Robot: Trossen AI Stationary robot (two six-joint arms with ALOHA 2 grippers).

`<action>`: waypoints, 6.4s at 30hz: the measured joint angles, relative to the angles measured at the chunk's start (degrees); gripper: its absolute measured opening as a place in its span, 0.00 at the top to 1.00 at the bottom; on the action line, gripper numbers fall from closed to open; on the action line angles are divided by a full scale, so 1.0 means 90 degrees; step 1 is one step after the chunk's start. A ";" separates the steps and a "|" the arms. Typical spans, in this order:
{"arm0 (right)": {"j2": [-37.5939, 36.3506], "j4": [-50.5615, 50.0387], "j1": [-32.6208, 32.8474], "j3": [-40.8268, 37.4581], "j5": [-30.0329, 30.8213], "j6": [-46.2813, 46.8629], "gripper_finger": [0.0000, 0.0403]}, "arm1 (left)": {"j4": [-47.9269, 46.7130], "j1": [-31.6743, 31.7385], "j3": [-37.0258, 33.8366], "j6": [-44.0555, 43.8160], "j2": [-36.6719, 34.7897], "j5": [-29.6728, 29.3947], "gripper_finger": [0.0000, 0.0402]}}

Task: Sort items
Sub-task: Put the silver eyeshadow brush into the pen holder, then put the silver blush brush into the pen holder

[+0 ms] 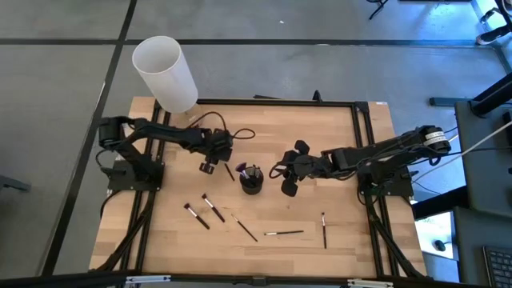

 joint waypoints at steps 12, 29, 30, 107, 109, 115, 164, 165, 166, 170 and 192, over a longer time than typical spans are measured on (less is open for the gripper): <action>0.0000 0.0009 0.0000 0.0000 -0.0005 -0.0125 0.73 | -0.0267 0.0278 0.0227 0.0763 0.0433 0.0488 0.78; 0.0002 0.0034 0.0002 0.0000 0.0182 -0.0150 0.73 | -0.0971 -0.0326 0.0237 0.0248 0.0160 -0.0243 0.99; 0.0002 0.0052 0.0002 0.0000 0.0417 -0.0184 0.73 | -0.1355 -0.0449 0.0215 0.0226 0.0028 -0.0449 0.99; -0.0491 -0.1025 0.0279 -0.0002 0.2486 0.0943 0.73 | 0.2071 -0.4146 0.1839 0.1485 -0.0025 -0.6916 0.72; -0.0491 -0.0965 0.0285 0.0000 0.2453 0.0951 0.73 | 0.0890 -0.4254 0.2520 0.0246 -0.0029 -0.6193 0.74; -0.0491 -0.0991 0.0304 0.0000 0.2095 0.1111 0.73 | -0.2426 -0.3911 0.4074 -0.3262 -0.0042 -0.1436 0.80; -0.0491 -0.1139 0.1457 0.0000 0.1775 0.2216 0.73 | -0.2070 -0.4645 0.0286 -0.4226 -0.0061 -0.0131 0.89; -0.0491 -0.1139 0.1457 0.0000 0.1775 0.2207 0.73 | -0.2139 -0.4645 0.0288 -0.4224 -0.0061 -0.0145 0.92; -0.0491 -0.1139 0.1457 0.0000 0.1776 0.2176 0.73 | -0.2212 -0.4645 0.0291 -0.4224 -0.0064 -0.0162 0.94; -0.0491 -0.1137 0.1457 0.0000 0.1787 0.2025 0.73 | -0.2287 -0.4645 0.0295 -0.4275 -0.0071 -0.0157 0.99; -0.0712 -0.1115 0.1433 0.0002 0.2013 0.1713 0.73 | -0.4082 -0.4635 0.2185 -0.4453 -0.0061 -0.0945 0.96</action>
